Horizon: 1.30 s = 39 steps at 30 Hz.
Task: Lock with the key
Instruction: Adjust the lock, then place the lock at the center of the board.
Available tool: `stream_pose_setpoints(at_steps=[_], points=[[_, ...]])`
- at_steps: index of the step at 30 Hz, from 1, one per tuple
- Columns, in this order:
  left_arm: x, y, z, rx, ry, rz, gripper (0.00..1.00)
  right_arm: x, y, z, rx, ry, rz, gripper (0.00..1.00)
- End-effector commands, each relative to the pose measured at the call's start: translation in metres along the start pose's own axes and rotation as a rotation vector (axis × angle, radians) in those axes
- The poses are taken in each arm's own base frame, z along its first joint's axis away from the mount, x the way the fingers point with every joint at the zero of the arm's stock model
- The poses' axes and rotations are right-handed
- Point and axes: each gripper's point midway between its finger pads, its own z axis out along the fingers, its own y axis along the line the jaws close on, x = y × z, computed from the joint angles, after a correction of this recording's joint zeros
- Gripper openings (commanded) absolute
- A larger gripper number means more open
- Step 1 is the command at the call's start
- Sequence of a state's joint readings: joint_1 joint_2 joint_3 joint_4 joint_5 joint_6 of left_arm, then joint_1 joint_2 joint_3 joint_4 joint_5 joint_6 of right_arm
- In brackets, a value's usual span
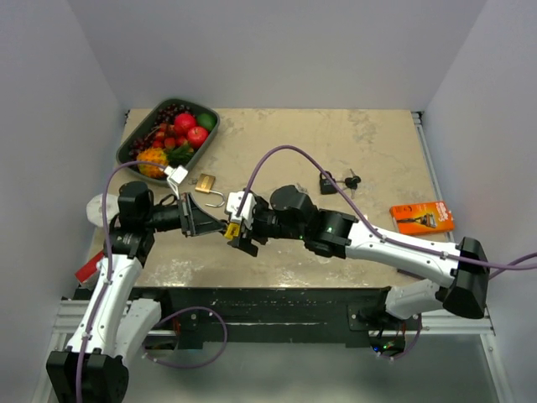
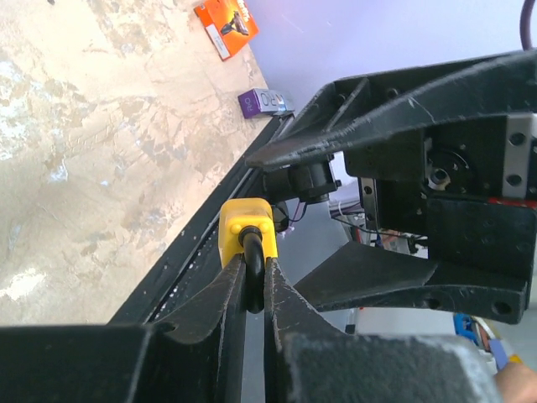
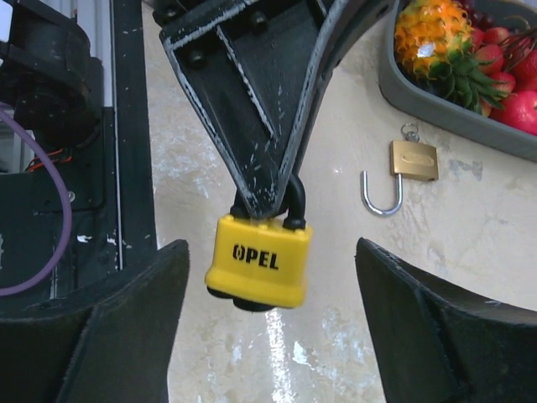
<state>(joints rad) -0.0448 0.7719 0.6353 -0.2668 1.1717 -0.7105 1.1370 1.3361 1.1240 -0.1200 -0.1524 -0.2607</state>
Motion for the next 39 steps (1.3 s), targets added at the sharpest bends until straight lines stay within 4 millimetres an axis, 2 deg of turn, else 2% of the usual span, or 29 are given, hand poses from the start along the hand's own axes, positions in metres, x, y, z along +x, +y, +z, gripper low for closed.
stream_pose_setpoints(at_steps=[1, 8, 11, 16, 17, 19, 20, 22, 23, 24, 25, 26, 27, 29, 30, 31, 32, 33, 34, 35, 36, 37, 38, 39], points=[[-0.008, -0.014, 0.002, 0.021, -0.013, 0.000, 0.00, -0.027, -0.004, 0.004, 0.001, -0.052, -0.072, 0.79], [-0.010, -0.012, 0.004, 0.008, -0.025, -0.007, 0.00, -0.005, -0.013, 0.016, 0.050, 0.031, -0.085, 0.71], [-0.010, -0.010, 0.005, 0.007, -0.023, -0.016, 0.00, -0.002, -0.016, 0.017, 0.070, 0.039, -0.085, 0.62], [-0.010, -0.008, 0.007, 0.001, -0.024, -0.016, 0.00, -0.004, -0.023, 0.019, 0.114, 0.033, -0.070, 0.31], [-0.011, -0.008, 0.007, 0.002, -0.025, -0.015, 0.04, -0.005, -0.024, 0.018, 0.120, 0.029, -0.058, 0.18], [-0.010, -0.004, 0.007, -0.008, -0.023, -0.019, 0.21, -0.006, -0.028, 0.016, 0.138, 0.023, -0.042, 0.05], [-0.010, -0.001, 0.008, -0.014, -0.025, -0.022, 0.38, -0.006, -0.029, 0.017, 0.143, 0.022, -0.022, 0.00], [-0.014, 0.002, 0.008, -0.031, -0.038, 0.004, 0.54, 0.001, -0.045, 0.014, 0.190, 0.041, 0.014, 0.00], [-0.018, 0.003, 0.008, -0.039, -0.045, 0.015, 0.82, 0.005, -0.051, 0.013, 0.204, 0.049, 0.057, 0.00], [-0.027, 0.003, 0.007, -0.055, -0.062, 0.055, 0.89, 0.007, -0.059, 0.013, 0.213, 0.056, 0.082, 0.00], [-0.031, 0.005, 0.006, -0.075, -0.070, 0.060, 0.95, 0.019, -0.077, 0.008, 0.252, 0.089, 0.123, 0.00], [-0.038, 0.008, 0.004, -0.100, -0.087, 0.080, 0.99, 0.029, -0.085, 0.010, 0.269, 0.114, 0.168, 0.00], [-0.055, 0.009, 0.003, -0.139, -0.114, 0.146, 0.99, 0.033, -0.095, 0.010, 0.290, 0.125, 0.189, 0.00], [-0.065, 0.015, 0.000, -0.202, -0.124, 0.164, 0.99, 0.062, -0.118, 0.012, 0.360, 0.197, 0.238, 0.00], [-0.078, 0.019, -0.001, -0.246, -0.146, 0.203, 0.99, 0.071, -0.126, 0.015, 0.389, 0.226, 0.256, 0.00], [-0.080, 0.024, -0.002, -0.277, -0.144, 0.199, 0.99, 0.087, -0.145, 0.009, 0.448, 0.267, 0.296, 0.00], [-0.089, 0.025, -0.003, -0.302, -0.151, 0.214, 0.99, 0.093, -0.156, 0.011, 0.482, 0.271, 0.369, 0.00], [-0.094, 0.030, -0.005, -0.337, -0.161, 0.234, 0.99, 0.116, -0.164, 0.017, 0.508, 0.317, 0.431, 0.00], [-0.097, 0.032, -0.006, -0.352, -0.170, 0.242, 0.99, 0.131, -0.183, 0.010, 0.560, 0.335, 0.496, 0.00], [-0.100, 0.030, -0.008, -0.359, -0.179, 0.261, 0.99, 0.135, -0.194, 0.013, 0.593, 0.326, 0.565, 0.00], [-0.102, 0.031, -0.009, -0.372, -0.188, 0.277, 0.99, 0.153, -0.200, 0.018, 0.607, 0.360, 0.602, 0.00], [-0.103, 0.031, -0.009, -0.374, -0.193, 0.285, 0.99, 0.162, -0.209, 0.019, 0.631, 0.367, 0.626, 0.00], [-0.103, 0.031, -0.010, -0.374, -0.193, 0.289, 0.99, 0.161, -0.218, 0.020, 0.663, 0.354, 0.637, 0.00], [-0.102, 0.033, -0.010, -0.381, -0.191, 0.289, 0.99, 0.178, -0.221, 0.027, 0.677, 0.385, 0.643, 0.00]])
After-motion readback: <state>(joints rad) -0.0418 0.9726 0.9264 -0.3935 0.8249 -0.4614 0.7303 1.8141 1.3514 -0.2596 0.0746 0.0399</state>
